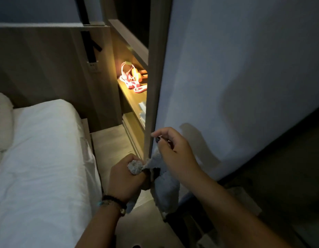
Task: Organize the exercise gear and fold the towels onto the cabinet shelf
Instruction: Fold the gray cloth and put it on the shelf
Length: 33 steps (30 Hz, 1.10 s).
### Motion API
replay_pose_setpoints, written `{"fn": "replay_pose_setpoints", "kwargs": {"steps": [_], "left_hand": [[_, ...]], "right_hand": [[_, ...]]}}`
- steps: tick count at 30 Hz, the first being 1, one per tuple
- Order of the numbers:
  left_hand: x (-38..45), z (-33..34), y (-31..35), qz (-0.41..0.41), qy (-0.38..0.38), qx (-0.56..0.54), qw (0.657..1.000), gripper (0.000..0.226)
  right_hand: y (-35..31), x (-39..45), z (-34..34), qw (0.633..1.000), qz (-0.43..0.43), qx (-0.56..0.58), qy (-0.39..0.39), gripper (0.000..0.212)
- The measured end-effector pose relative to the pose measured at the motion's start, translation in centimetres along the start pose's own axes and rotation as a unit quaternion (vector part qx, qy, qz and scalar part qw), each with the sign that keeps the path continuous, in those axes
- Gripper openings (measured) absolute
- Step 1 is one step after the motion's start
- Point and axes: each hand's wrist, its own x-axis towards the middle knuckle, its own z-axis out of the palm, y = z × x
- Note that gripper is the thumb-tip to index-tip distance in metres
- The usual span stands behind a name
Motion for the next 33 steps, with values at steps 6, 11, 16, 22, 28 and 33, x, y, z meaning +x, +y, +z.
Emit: {"fn": "replay_pose_setpoints", "kwargs": {"steps": [6, 11, 16, 22, 28, 33], "left_hand": [[5.4, -0.8, -3.8, -0.050, -0.057, 0.080, 0.994, 0.013], [8.1, -2.8, -7.2, -0.117, -0.021, 0.025, 0.993, 0.020], [11.2, -5.3, -8.7, -0.177, 0.087, -0.075, 0.978, 0.011], [18.1, -7.4, -6.6, -0.119, 0.164, -0.068, 0.977, 0.008], [25.8, -8.6, -6.8, -0.092, 0.162, -0.048, 0.981, 0.028], [30.7, -10.2, -7.8, -0.096, 0.189, -0.007, 0.977, 0.016]], "right_hand": [[-0.9, 6.0, 5.3, 1.000, -0.015, 0.012, 0.011, 0.023], [-0.2, 10.3, 6.5, 0.996, -0.013, 0.045, 0.070, 0.022], [2.2, 13.6, 7.2, 0.996, 0.012, 0.022, 0.080, 0.016], [6.1, 18.1, 8.6, 0.982, -0.006, -0.189, -0.015, 0.011], [7.2, 25.3, 9.9, 0.978, 0.075, -0.188, -0.043, 0.014], [6.9, 31.9, 11.0, 0.978, 0.057, -0.194, -0.050, 0.011]]}}
